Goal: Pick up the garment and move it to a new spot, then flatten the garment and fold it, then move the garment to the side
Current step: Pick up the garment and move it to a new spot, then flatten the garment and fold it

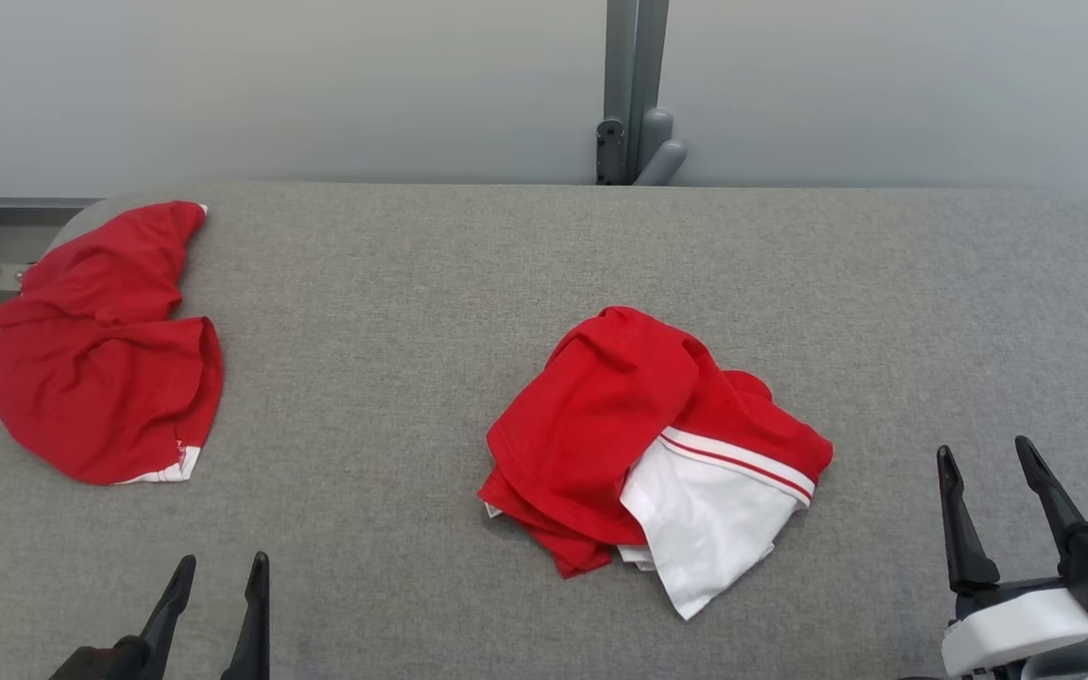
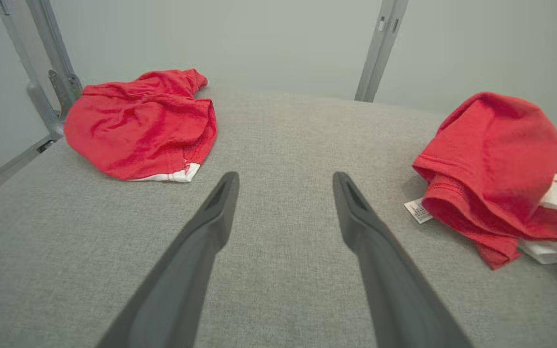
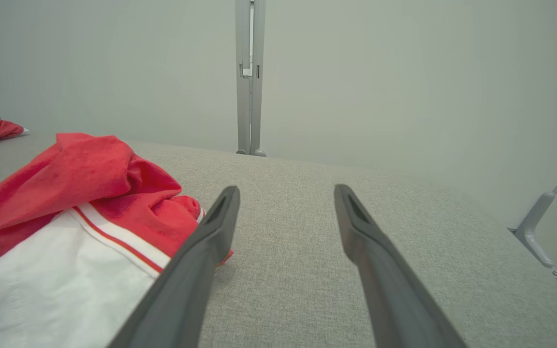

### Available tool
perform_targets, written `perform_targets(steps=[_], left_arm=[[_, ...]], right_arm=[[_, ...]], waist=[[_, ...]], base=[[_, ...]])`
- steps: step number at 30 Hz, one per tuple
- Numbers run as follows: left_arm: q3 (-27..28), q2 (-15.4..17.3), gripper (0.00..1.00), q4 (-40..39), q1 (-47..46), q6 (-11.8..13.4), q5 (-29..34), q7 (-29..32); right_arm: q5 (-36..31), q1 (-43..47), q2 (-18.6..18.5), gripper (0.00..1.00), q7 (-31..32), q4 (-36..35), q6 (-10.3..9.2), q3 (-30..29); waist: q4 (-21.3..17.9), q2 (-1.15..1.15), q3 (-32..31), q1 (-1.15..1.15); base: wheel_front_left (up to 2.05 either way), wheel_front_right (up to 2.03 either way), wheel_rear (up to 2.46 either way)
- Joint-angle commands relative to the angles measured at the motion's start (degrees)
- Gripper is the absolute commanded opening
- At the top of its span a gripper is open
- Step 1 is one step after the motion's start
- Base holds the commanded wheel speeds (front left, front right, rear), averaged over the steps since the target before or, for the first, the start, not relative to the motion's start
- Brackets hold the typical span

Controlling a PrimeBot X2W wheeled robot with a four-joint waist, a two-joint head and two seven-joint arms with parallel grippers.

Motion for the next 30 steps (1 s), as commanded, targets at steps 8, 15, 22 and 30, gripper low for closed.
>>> perform_targets(steps=[8, 15, 22, 30], left_arm=[[10.47, -6.26, 1.0, -1.4, 5.19, -7.2, 7.42, -0.23], [14.75, -9.37, 1.0, -2.72, 4.39, -9.51, 10.61, -0.24], [13.58, -8.91, 1.0, -3.48, 3.26, -9.64, 9.93, -0.25], [13.15, -8.62, 1.0, -3.49, 3.25, -9.62, 9.45, -0.24]], right_arm=[[-1.05, 2.23, 2.28, 1.0, -0.19, 2.75, -0.04, -2.78], [-1.5, 2.35, 3.13, 1.0, -0.19, 2.59, -0.04, -3.57], [-1.56, 1.66, 3.39, 1.0, -0.19, 2.42, -0.04, -3.13], [-1.52, 1.26, 2.96, 1.0, -0.19, 2.49, -0.04, -2.84]], waist=[[1.32, 0.0, -1.65, 0.0], [1.23, 0.0, -1.54, 0.0], [0.58, 0.0, -1.15, 0.0], [-0.31, 0.0, -0.78, 0.0]], base=[[0.0, 0.0, 0.0], [0.0, 0.0, 0.0], [0.0, 0.0, 0.0], [0.0, 0.0, 0.0]])
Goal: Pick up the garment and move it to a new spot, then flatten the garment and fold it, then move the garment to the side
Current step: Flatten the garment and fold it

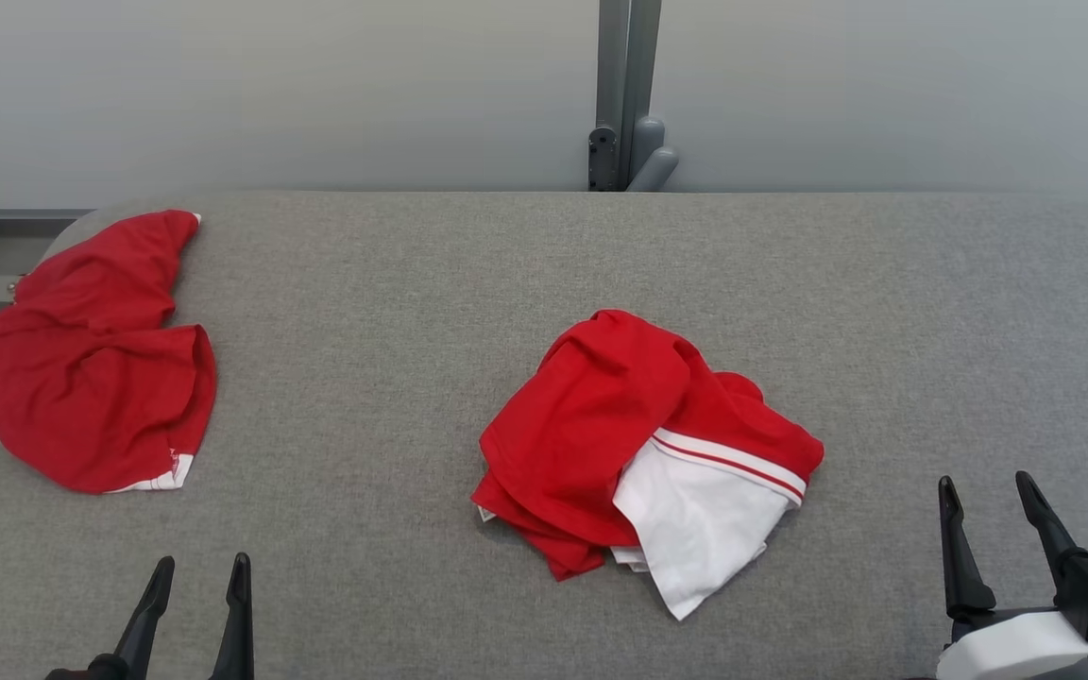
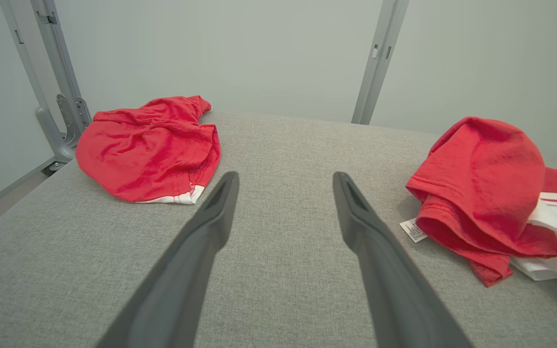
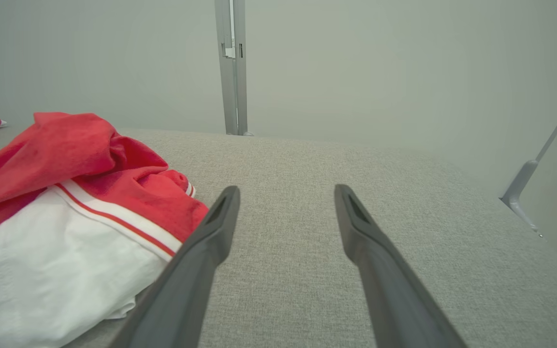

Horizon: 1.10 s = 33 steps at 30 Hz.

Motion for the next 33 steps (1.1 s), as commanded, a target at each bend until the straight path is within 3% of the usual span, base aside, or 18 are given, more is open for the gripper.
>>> perform_targets(steps=[1, 5, 9, 10, 15, 21, 28, 33], left_arm=[[0.05, 0.26, 1.0, 0.02, -0.82, -0.13, -0.24, -0.16], [-2.6, 0.18, 1.0, -0.34, -1.27, -0.13, 0.56, -0.16], [-16.13, 1.87, 1.0, -1.44, -4.65, -0.13, -1.47, 0.39], [-23.59, 2.84, 1.0, -1.6, -7.77, -0.12, -2.72, 2.16], [-33.95, -0.17, 1.0, 4.1, -15.5, -0.09, -8.47, 10.28], [-35.54, -4.87, 1.0, 13.6, -19.69, 0.12, -16.5, 17.42], [-36.38, -5.96, 1.0, 19.82, -22.34, 2.27, -17.27, 21.76], [-36.58, -6.74, 1.0, 20.77, -23.47, 1.53, -18.91, 21.67]], right_arm=[[-0.24, -0.53, -0.31, 1.0, -0.19, -0.12, -0.04, 0.02], [-0.28, -0.84, -0.46, 1.0, -0.19, -0.26, -0.04, 0.31], [-0.13, -1.81, -0.86, 1.0, -0.19, -1.09, -0.04, 0.64], [-0.22, -2.65, -0.91, 1.0, -0.19, -1.59, -0.04, 0.68], [-0.42, -5.2, -0.6, 1.0, -0.19, -2.94, -0.04, 1.82], [-0.5, -7.09, -0.16, 1.0, -0.19, -3.61, -0.06, 2.21], [-0.64, -7.28, 0.25, 1.0, -0.19, -3.71, -0.06, 1.33], [-0.79, -7.75, 0.6, 1.0, -0.19, -3.46, -0.06, 1.6]], waist=[[-0.16, 0.0, 0.07, 0.0], [-0.78, 0.0, 0.27, 0.0], [-1.63, 0.0, 1.68, 0.0], [-2.32, 0.0, 2.68, 0.0], [-4.6, 0.0, 6.42, 0.0], [-8.58, 0.0, 9.7, 0.0], [-11.33, 0.0, 11.1, 0.0], [-12.28, 0.0, 11.3, 0.0]], base=[[0.0, 0.0, 0.0], [0.0, 0.0, 0.0], [0.0, 0.0, 0.0], [0.0, 0.0, 0.0], [0.0, 0.0, 0.0], [0.0, 0.0, 0.0], [0.0, 0.0, 0.0], [0.0, 0.0, 0.0]])
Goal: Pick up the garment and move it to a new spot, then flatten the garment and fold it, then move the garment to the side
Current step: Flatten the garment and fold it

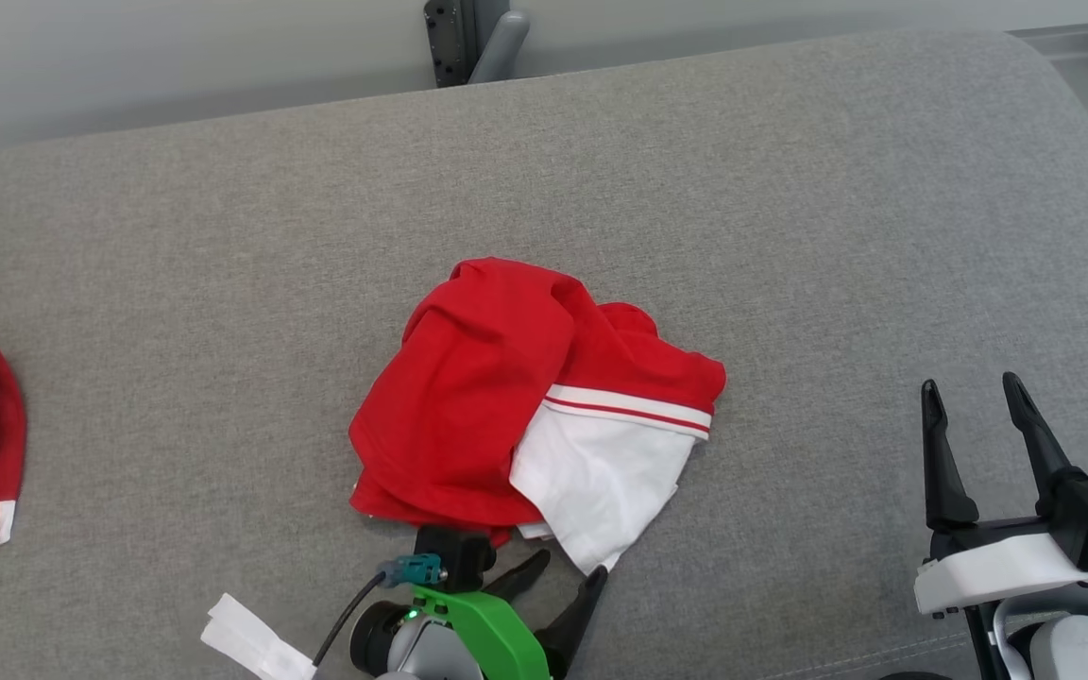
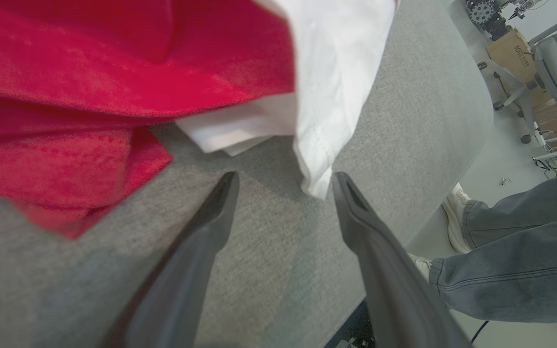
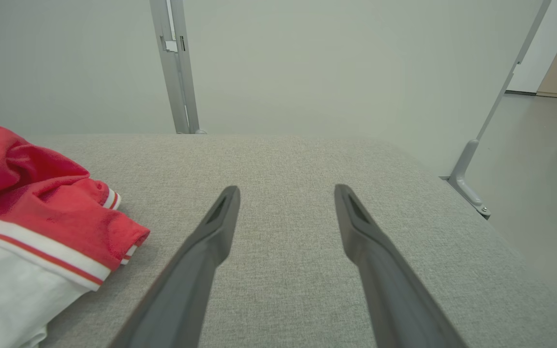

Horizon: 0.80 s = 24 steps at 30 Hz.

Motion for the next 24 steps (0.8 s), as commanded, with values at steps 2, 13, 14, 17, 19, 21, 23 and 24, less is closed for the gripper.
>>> perform_targets(steps=[2, 13, 14, 17, 19, 21, 23, 24], left_arm=[[-0.02, -0.16, 1.0, 0.92, -0.82, -0.09, -0.91, 0.56], [-1.86, -0.87, 0.0, -1.88, -2.97, -0.39, -1.38, 0.49], [-1.7, -0.81, 0.0, -3.81, -3.15, -0.48, -1.85, 0.52], [-0.13, 0.15, 0.0, -11.32, -4.85, 0.22, -2.42, 0.75], [2.1, 0.86, 0.0, -16.18, -7.1, 1.55, -2.85, 1.44], [4.93, 1.6, 0.0, -19.42, -10.55, 2.8, -3.57, 2.63], [8.3, 3.42, 0.0, -20.97, -15.16, 4.17, -2.74, 3.49], [9.76, 4.1, 0.0, -21.07, -17.22, 4.67, -2.82, 4.17]], right_arm=[[-0.58, -0.73, 0.26, 1.0, -0.19, 0.08, -0.09, 0.21], [-0.41, -0.62, 0.27, 1.0, -0.19, 0.52, -0.09, 0.02], [-0.32, -0.62, 0.28, 1.0, -0.19, 0.53, -0.09, 0.01], [-0.01, -0.71, 0.36, 1.0, -0.19, 0.43, -0.09, -0.22], [0.06, -0.73, 0.46, 1.0, -0.19, 0.56, -0.09, -0.24], [0.18, -0.9, 0.56, 1.0, -0.19, 0.81, -0.09, 0.18], [0.16, -1.18, 0.58, 1.0, -0.19, 1.1, -0.1, 0.79], [0.24, -1.32, 0.59, 1.0, -0.19, 1.19, -0.09, 1.07]], waist=[[-0.98, 0.0, 0.59, 0.0], [-1.67, 0.0, 0.16, 0.0], [-1.76, 0.0, 0.07, 0.0], [-1.96, 0.0, -0.15, 0.0], [-1.93, 0.0, -0.37, 0.0], [-1.86, 0.0, -0.64, 0.0], [-1.96, 0.0, -1.0, 0.0], [-2.06, 0.0, -1.14, 0.0]], base=[[0.0, 0.0, 0.0], [0.0, 0.0, 0.0], [0.0, 0.0, 0.0], [0.0, 0.0, 0.0], [0.0, 0.0, 0.0], [0.0, 0.0, 0.0], [0.0, 0.0, 0.0], [0.0, 0.0, 0.0]])
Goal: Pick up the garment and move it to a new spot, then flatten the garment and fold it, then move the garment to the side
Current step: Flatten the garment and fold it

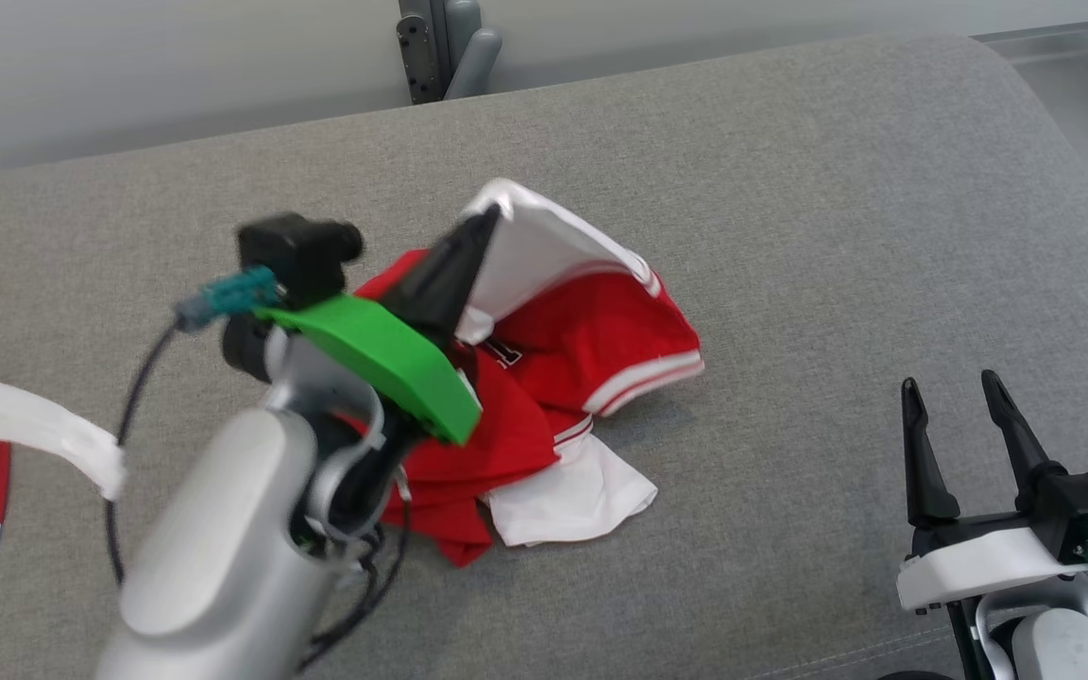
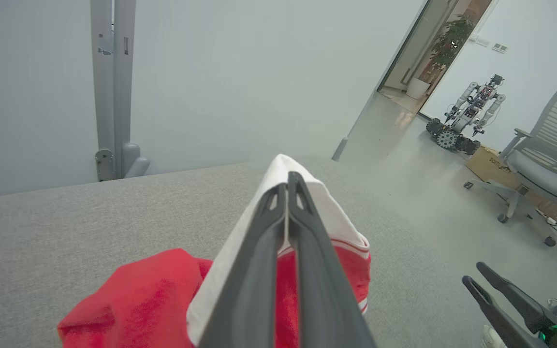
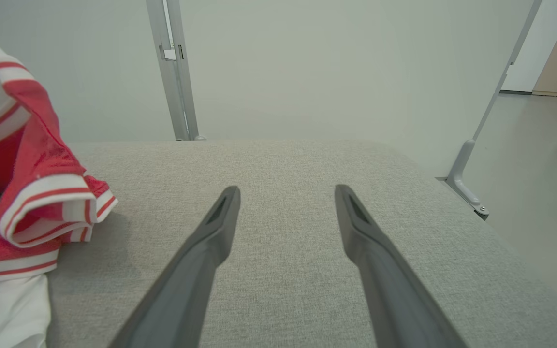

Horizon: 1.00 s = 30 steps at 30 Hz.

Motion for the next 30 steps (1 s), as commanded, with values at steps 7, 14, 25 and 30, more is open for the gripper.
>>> perform_targets(steps=[7, 14, 25, 30], left_arm=[[8.36, 4.94, 0.0, 3.35, -15.31, 1.62, -2.39, 5.34], [12.41, 8.4, 0.0, 9.6, -23.38, 1.62, -4.52, 9.25], [12.01, 9.89, 0.0, 19.83, -21.96, -2.43, -6.27, 9.49], [9.82, 10.42, 0.05, 23.62, -21.65, -3.2, -3.13, 6.82]], right_arm=[[0.38, -1.75, -0.05, 1.0, -0.19, 0.46, -0.08, 0.61], [0.55, -2.2, 0.1, 1.0, -0.19, 0.3, -0.08, 0.2], [1.14, -3.96, 0.39, 1.0, -0.19, 0.53, -0.08, 0.98], [1.16, -4.1, 0.43, 1.0, -0.19, 0.69, -0.08, 0.85]], waist=[[-0.97, 0.0, -0.27, 0.0], [-2.11, 0.0, 0.0, 0.0], [-3.21, 0.0, 3.3, 0.0], [-3.47, 0.0, 4.16, 0.0]], base=[[0.0, 0.0, 0.0], [0.0, 0.0, 0.0], [0.0, 0.0, 0.0], [0.0, 0.0, 0.0]])
